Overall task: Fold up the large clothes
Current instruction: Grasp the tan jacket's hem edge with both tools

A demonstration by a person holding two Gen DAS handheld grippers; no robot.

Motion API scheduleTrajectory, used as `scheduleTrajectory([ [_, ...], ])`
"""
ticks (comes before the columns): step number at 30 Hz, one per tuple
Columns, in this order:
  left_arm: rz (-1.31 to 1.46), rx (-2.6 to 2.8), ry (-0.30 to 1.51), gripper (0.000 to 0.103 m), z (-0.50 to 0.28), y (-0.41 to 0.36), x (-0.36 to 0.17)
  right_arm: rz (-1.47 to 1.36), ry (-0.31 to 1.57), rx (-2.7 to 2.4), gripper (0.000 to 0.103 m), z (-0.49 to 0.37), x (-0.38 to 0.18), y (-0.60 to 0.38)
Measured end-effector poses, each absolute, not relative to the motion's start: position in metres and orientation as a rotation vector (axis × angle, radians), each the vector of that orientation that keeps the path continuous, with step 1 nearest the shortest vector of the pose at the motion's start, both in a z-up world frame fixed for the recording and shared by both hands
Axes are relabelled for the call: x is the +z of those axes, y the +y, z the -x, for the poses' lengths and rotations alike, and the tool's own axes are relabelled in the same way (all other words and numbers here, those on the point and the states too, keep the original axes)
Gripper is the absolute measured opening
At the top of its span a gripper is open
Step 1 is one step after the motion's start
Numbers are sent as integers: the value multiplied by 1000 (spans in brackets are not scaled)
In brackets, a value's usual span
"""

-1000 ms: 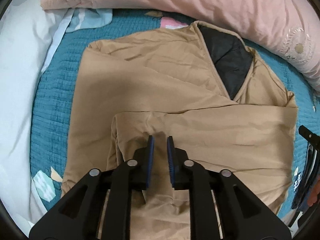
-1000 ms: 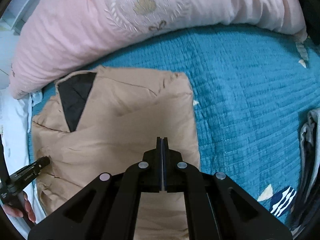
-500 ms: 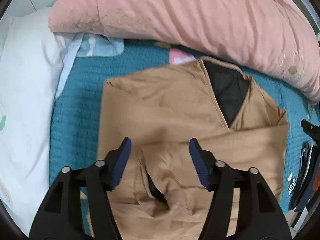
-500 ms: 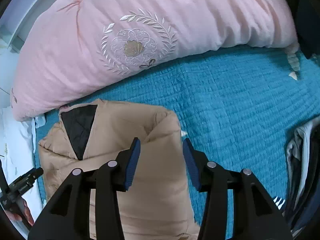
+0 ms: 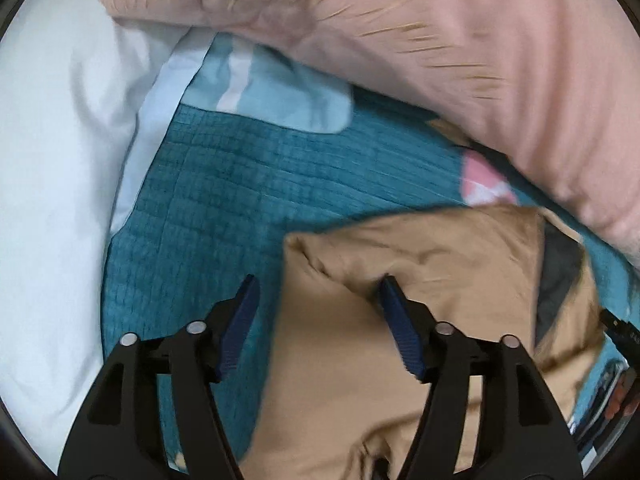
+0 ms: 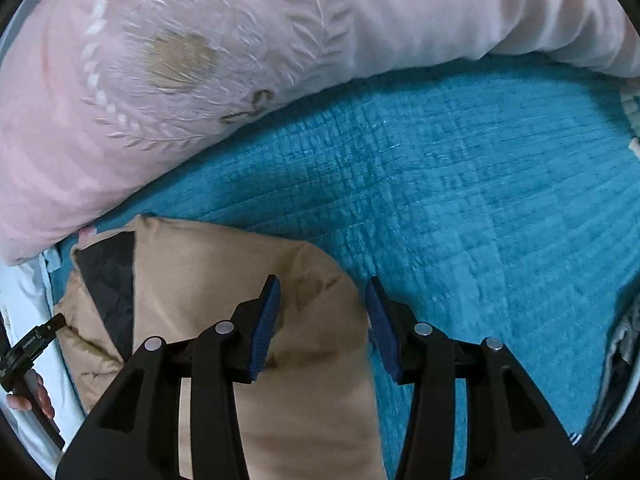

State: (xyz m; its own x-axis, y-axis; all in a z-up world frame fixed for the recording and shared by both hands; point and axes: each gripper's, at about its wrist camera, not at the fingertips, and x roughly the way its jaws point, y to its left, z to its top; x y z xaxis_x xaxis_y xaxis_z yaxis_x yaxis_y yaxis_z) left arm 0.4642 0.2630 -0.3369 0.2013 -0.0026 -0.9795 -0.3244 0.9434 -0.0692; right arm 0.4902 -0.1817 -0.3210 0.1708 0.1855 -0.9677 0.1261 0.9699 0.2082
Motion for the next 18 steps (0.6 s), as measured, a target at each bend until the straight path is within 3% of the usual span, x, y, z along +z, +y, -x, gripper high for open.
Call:
scheduleTrajectory([
  [2, 299, 235, 1372, 73, -470, 269, -350, -237, 1424, 31, 43, -494, -333, -180],
  [3, 317, 226, 1375, 73, -471, 271, -355, -243, 1429, 35, 39, -495, -337, -180],
  [4, 334, 223, 1360, 73, -470, 272, -358, -260, 1428, 43, 25, -494, -341, -180],
  [6, 336, 223, 1329, 65, -468, 274, -360, -249, 1418, 64, 17, -493, -341, -178],
  [10, 371, 166, 1323, 17, -465, 272, -348, -258, 1387, 66, 11, -488, -331, -178],
  [18, 350, 126, 1253, 15, -442, 264, -294, -217, 1290, 104, 10, -462, -271, -171],
])
